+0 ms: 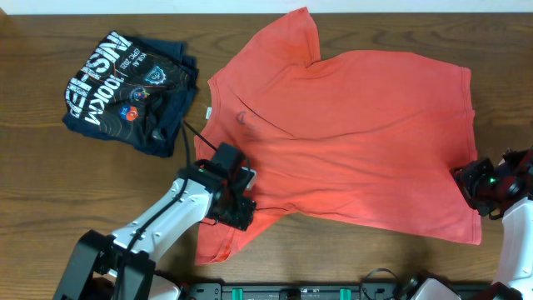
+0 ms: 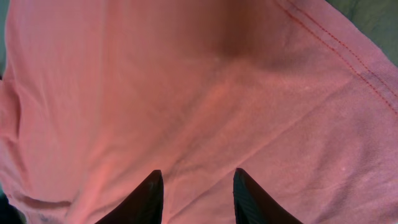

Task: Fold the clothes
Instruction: 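Grasp the lower-left hem with the left gripper and lift it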

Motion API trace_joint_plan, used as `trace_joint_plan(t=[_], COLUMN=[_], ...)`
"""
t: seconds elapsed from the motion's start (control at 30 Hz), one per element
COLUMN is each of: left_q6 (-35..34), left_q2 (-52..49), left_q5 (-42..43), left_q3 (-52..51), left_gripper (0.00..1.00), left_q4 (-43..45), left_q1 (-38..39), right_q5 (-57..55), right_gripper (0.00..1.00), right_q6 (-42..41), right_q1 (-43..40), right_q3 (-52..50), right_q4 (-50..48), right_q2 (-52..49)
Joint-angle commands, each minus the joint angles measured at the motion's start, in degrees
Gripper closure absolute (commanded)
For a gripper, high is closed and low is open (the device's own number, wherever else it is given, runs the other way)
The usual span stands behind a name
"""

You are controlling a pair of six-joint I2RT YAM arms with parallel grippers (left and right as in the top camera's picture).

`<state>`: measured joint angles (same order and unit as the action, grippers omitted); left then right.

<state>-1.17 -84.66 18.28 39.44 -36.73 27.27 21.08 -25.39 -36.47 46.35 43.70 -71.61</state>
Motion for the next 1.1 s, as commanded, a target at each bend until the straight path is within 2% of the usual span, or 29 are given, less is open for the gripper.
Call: trace_joint_plan(t=[0.0, 0.23, 0.33, 0.4, 0.6, 0.73, 0.83, 0.9, 1.07], left_q6=[1.4, 3.3, 3.3, 3.3, 2.8, 2.9, 3.1, 3.1, 3.1], left_q2=[-0.5, -0.5, -0.5, -0.5, 0.9, 2.5, 3.3, 3.5, 3.6], left_q5=[-0.8, -1.0, -1.0, -1.0, -1.0, -1.0, -1.0, -1.0, -1.0], left_q3=[-0.4, -0.4, -0.4, -0.3, 5.0, 10.3, 12.2, 12.4, 12.5], left_gripper=[0.43, 0.62, 0.78, 0.92, 0.94, 0.94, 0.94, 0.93, 0.94], left_q4=[0.5, 2.6, 2.4, 2.1, -5.6, -11.9, -13.4, -13.3, -13.4], left_q1=[1.8, 5.2, 5.2, 5.2, 5.2, 5.2, 5.2, 5.2, 5.2], right_q5=[-0.1, -0.1, -0.1, -0.1, -4.0, -9.6, -16.7, -22.6, -24.3], right_gripper=[0.64, 0.64, 0.64, 0.64, 0.64, 0.60, 0.58, 0.54, 0.55], right_q6=[0.9, 0.9, 0.9, 0.9, 0.4, -3.9, -5.9, -10.4, -11.8], right_q1=[-0.2, -0.2, -0.2, -0.2, -0.2, -0.8, -1.9, -3.4, -7.2], right_q3=[0.3, 0.3, 0.3, 0.3, 0.3, 0.3, -0.4, -1.6, -5.9], right_q4=[0.1, 0.1, 0.1, 0.2, 1.4, 4.0, 5.4, 6.3, 4.0], right_q2=[0.3, 0.3, 0.3, 0.3, 0.3, 0.3, 0.3, -0.3, -3.0])
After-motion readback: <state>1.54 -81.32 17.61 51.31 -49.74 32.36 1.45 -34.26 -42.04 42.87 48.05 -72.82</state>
